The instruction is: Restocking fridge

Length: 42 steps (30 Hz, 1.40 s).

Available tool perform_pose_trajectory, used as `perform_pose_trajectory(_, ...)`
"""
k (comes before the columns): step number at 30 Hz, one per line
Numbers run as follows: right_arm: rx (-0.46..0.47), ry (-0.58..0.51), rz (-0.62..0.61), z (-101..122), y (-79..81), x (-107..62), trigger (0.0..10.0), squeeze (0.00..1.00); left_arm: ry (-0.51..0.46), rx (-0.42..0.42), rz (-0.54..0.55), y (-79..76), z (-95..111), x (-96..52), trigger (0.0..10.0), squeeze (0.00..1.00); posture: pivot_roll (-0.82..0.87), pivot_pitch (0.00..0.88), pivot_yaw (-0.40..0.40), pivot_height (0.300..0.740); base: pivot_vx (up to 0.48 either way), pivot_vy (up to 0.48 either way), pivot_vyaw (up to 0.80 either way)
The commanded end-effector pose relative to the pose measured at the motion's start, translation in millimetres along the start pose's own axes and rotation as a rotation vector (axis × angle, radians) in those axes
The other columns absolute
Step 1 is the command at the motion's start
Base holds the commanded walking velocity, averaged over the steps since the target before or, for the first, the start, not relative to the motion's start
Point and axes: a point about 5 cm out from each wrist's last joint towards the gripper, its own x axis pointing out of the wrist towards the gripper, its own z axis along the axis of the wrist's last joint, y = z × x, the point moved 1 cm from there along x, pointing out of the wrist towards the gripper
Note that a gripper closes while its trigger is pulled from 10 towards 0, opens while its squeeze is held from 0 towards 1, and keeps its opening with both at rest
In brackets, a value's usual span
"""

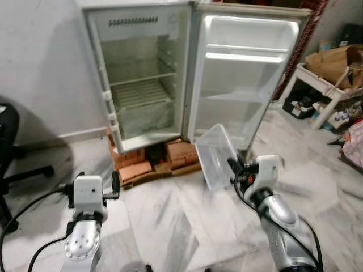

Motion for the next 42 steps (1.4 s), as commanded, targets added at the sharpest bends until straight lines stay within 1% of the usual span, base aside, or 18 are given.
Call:
perform_pose_trajectory(1, -0.009, -0.010, 0.000, 5, -2.3, 1.0, 10.0, 0.00, 0.008, -0.001, -0.011, -2.6, -1, -1.0, 10.0, 0.00, 0.03, 0.000, -0.011, 0.740, -0.244, 0.368, 0.00)
perform_pose_trajectory(5, -0.008, -0.009, 0.000, 5, -1.7, 1.8, 10.0, 0.00, 0.000, 0.008, -0.016, -2.5, 1, -0.2, 10.0, 0.00, 0.03, 0.000, -0.010, 0.740, 0.000, 0.000, 0.00)
perform_pose_trajectory(8, -0.008, -0.009, 0.000, 4, -1.0, 2.8, 10.0, 0.00, -0.013, -0.017, -0.047, -4.4, 3, -1.1, 10.0, 0.00, 0.03, 0.000, -0.008, 0.740, 0.000, 0.000, 0.00)
perform_pose_trajectory(11, -0.007, -0.010, 0.001, 4, -0.4, 3.8, 10.0, 0.00, -0.017, -0.007, -0.053, -4.2, 4, -1.3, 10.0, 0.00, 0.03, 0.000, -0.007, 0.740, 0.000, 0.000, 0.00)
perform_pose_trajectory(16, 0.002, -0.026, -0.016, 7, -1.1, 5.8, 10.0, 0.00, -0.023, 0.025, -0.043, -1.7, 2, -1.0, 10.0, 0.00, 0.03, 0.000, -0.010, 0.740, 0.000, 0.000, 0.00)
perform_pose_trajectory(20, -0.023, -0.050, -0.013, 12, -1.0, 8.0, 10.0, 0.00, -0.030, 0.035, -0.021, 1.8, 2, 0.2, 10.0, 0.00, 0.03, 0.000, -0.011, 0.740, 0.000, 0.000, 0.00)
perform_pose_trajectory(21, -0.048, -0.068, -0.015, 15, -1.1, 8.9, 10.0, 0.00, -0.035, 0.039, -0.019, 2.9, 2, 1.0, 10.0, 0.00, 0.03, 0.000, -0.010, 0.740, 0.000, 0.000, 0.00)
perform_pose_trajectory(22, -0.052, -0.090, -0.024, 20, -2.1, 10.4, 10.0, 0.00, -0.039, 0.038, -0.017, 3.6, 3, 2.0, 10.0, 0.00, 0.03, 0.000, -0.010, 0.740, 0.000, 0.000, 0.00)
perform_pose_trajectory(27, -0.047, -0.104, -0.066, 26, -5.1, 16.9, 10.0, 0.00, -0.064, 0.023, 0.001, 6.2, 9, 5.1, 10.0, 0.00, 0.03, 0.000, -0.005, 0.740, 0.000, 0.000, 0.00)
perform_pose_trajectory(34, -0.025, -0.102, -0.075, 27, -4.2, 19.4, 10.0, 0.00, -0.084, 0.023, 0.032, 11.8, 13, 6.7, 10.0, 0.00, 0.03, 0.000, -0.003, 0.740, 0.000, 0.000, 0.00)
perform_pose_trajectory(36, -0.024, -0.106, -0.070, 27, -2.6, 20.3, 10.0, 0.00, -0.100, 0.023, 0.035, 12.7, 16, 7.5, 10.0, 0.00, 0.03, 0.000, -0.003, 0.740, 0.000, 0.000, 0.00)
perform_pose_trajectory(42, -0.034, -0.101, -0.072, 27, -2.1, 22.5, 10.0, 0.00, -0.101, 0.008, 0.044, 14.3, 17, 9.1, 10.0, 0.00, 0.03, 0.000, -0.006, 0.740, 0.000, 0.000, 0.00)
